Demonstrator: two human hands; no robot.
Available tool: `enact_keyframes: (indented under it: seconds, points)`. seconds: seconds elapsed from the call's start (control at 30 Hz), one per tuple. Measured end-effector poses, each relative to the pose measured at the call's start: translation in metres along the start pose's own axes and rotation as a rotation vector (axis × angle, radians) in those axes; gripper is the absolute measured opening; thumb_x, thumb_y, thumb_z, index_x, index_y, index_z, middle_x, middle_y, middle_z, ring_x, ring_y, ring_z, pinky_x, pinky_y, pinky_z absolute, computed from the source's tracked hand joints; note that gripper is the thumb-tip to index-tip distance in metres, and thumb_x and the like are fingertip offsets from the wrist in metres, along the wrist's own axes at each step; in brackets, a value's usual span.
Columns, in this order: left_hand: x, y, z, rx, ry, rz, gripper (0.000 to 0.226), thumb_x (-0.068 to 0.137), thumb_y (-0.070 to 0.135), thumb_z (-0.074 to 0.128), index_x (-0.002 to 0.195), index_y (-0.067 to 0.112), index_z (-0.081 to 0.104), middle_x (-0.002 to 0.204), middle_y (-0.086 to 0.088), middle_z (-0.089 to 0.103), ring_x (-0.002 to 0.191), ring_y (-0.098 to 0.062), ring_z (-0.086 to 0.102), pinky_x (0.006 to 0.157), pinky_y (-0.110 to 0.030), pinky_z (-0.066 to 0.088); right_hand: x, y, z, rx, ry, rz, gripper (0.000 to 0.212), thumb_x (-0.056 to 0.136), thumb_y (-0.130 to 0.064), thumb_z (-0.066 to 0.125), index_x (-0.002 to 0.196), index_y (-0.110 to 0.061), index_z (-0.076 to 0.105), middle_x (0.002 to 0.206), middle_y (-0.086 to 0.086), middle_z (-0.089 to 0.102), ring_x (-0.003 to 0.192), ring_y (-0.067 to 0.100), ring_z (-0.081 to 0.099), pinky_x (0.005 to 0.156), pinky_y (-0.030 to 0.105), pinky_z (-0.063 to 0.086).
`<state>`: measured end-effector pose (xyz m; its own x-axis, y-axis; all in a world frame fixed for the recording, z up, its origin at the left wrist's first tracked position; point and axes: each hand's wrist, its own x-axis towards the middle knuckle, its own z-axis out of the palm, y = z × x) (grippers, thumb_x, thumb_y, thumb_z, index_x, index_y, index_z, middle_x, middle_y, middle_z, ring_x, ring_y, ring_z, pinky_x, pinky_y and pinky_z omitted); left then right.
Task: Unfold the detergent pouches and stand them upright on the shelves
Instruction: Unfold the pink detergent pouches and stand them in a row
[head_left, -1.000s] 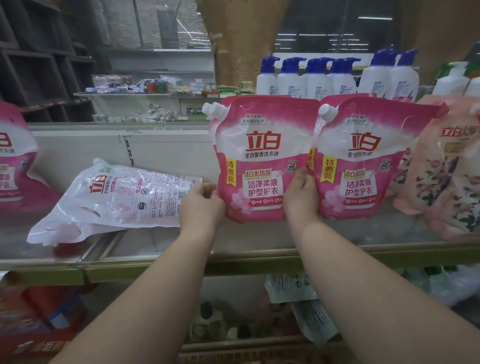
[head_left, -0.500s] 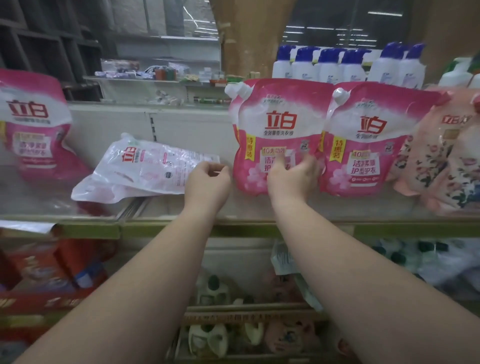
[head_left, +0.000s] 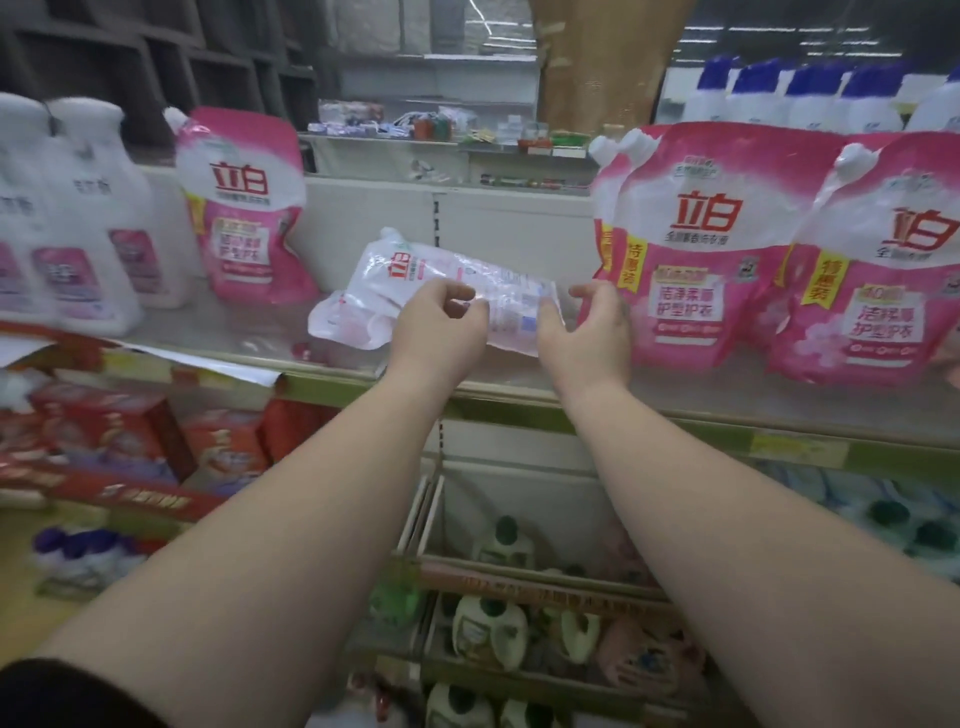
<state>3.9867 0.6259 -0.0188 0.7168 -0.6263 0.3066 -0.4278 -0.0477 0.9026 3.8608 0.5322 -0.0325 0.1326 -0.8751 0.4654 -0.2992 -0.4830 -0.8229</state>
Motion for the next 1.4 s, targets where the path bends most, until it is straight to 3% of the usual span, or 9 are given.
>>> enact_keyframes:
  seconds: [0.17, 0.27, 0.37, 0.53, 0.67, 0.9, 1.03, 1.17, 1.4]
  points:
    - [0.011, -0.009, -0.029, 0.127, 0.033, 0.071, 0.018, 0.095, 0.033, 0.063, 0.112, 0.031, 0.063, 0.097, 0.013, 0.065, 0.088, -0.008, 0.065, 0.072, -0.025, 0.048, -0.003, -0.014, 0.028, -0.183, -0.221, -0.121, 0.052, 0.093, -0.04, 0.069, 0.138, -0.018, 0.056, 0.142, 0.002, 0.053, 0.136, 0.021, 0.047, 0.115, 0.037, 0.039]
    - [0.017, -0.018, -0.043, 0.312, 0.041, 0.205, 0.031, 0.087, 0.021, 0.065, 0.117, 0.029, 0.066, 0.109, 0.009, 0.065, 0.104, -0.016, 0.063, 0.092, -0.034, 0.052, -0.004, -0.022, 0.04, -0.233, -0.279, -0.165, 0.058, 0.091, -0.038, 0.071, 0.144, -0.02, 0.054, 0.149, 0.0, 0.05, 0.14, 0.021, 0.045, 0.116, 0.036, 0.038]
    - [0.019, -0.024, -0.052, 0.596, 0.043, 0.349, 0.048, 0.077, 0.012, 0.064, 0.123, 0.028, 0.068, 0.129, 0.003, 0.062, 0.125, -0.027, 0.05, 0.107, -0.038, 0.042, -0.005, -0.025, 0.051, -0.316, -0.334, -0.214, 0.064, 0.09, -0.037, 0.071, 0.148, -0.02, 0.049, 0.156, -0.002, 0.046, 0.146, 0.019, 0.04, 0.116, 0.035, 0.036]
    - [0.023, -0.034, -0.062, 0.914, 0.01, 0.443, 0.046, 0.086, 0.034, 0.07, 0.131, 0.036, 0.063, 0.139, 0.01, 0.057, 0.141, -0.022, 0.038, 0.113, -0.036, 0.024, -0.013, -0.026, 0.067, -0.492, -0.458, -0.274, 0.081, 0.09, -0.05, 0.068, 0.161, -0.027, 0.034, 0.175, -0.004, 0.018, 0.161, 0.02, 0.014, 0.129, 0.043, 0.022]
    - [0.027, -0.037, -0.071, 1.029, 0.0, 0.458, 0.044, 0.089, 0.033, 0.058, 0.133, 0.034, 0.062, 0.14, 0.008, 0.056, 0.14, -0.021, 0.039, 0.113, -0.038, 0.023, -0.016, -0.031, 0.075, -0.598, -0.497, -0.315, 0.082, 0.094, -0.046, 0.059, 0.165, -0.031, 0.022, 0.177, -0.006, 0.007, 0.164, 0.019, 0.001, 0.13, 0.043, 0.009]
    - [0.05, -0.054, -0.078, 1.026, 0.021, 0.499, 0.036, 0.088, 0.023, 0.059, 0.121, 0.037, 0.067, 0.128, 0.012, 0.061, 0.13, -0.019, 0.046, 0.108, -0.036, 0.026, -0.006, -0.041, 0.08, -0.707, -0.508, -0.311, 0.086, 0.093, -0.04, 0.059, 0.166, -0.033, 0.015, 0.177, -0.007, 0.001, 0.164, 0.02, -0.003, 0.132, 0.043, 0.007]
    - [0.061, -0.067, -0.078, 0.929, 0.045, 0.54, 0.029, 0.091, 0.023, 0.061, 0.114, 0.036, 0.072, 0.123, 0.012, 0.066, 0.127, -0.02, 0.05, 0.105, -0.036, 0.028, -0.005, -0.037, 0.084, -0.72, -0.52, -0.263, 0.083, 0.093, -0.036, 0.055, 0.166, -0.039, 0.014, 0.177, -0.007, 0.0, 0.164, 0.022, -0.005, 0.131, 0.044, 0.002]
    - [0.06, -0.089, -0.074, 0.767, 0.101, 0.547, 0.026, 0.087, 0.018, 0.066, 0.107, 0.032, 0.076, 0.116, 0.009, 0.07, 0.123, -0.026, 0.055, 0.102, -0.044, 0.04, -0.006, -0.032, 0.09, -0.679, -0.504, -0.215, 0.081, 0.092, -0.024, 0.049, 0.164, -0.044, 0.017, 0.177, -0.008, 0.004, 0.164, 0.02, -0.001, 0.132, 0.042, 0.002]
    - [0.061, -0.103, -0.073, 0.625, 0.12, 0.555, 0.025, 0.09, 0.02, 0.068, 0.11, 0.031, 0.078, 0.12, 0.006, 0.071, 0.128, -0.03, 0.055, 0.104, -0.047, 0.042, -0.007, -0.028, 0.094, -0.649, -0.471, -0.208, 0.083, 0.091, -0.015, 0.045, 0.164, -0.045, 0.019, 0.177, -0.01, 0.006, 0.164, 0.017, 0.0, 0.133, 0.042, 0.002]
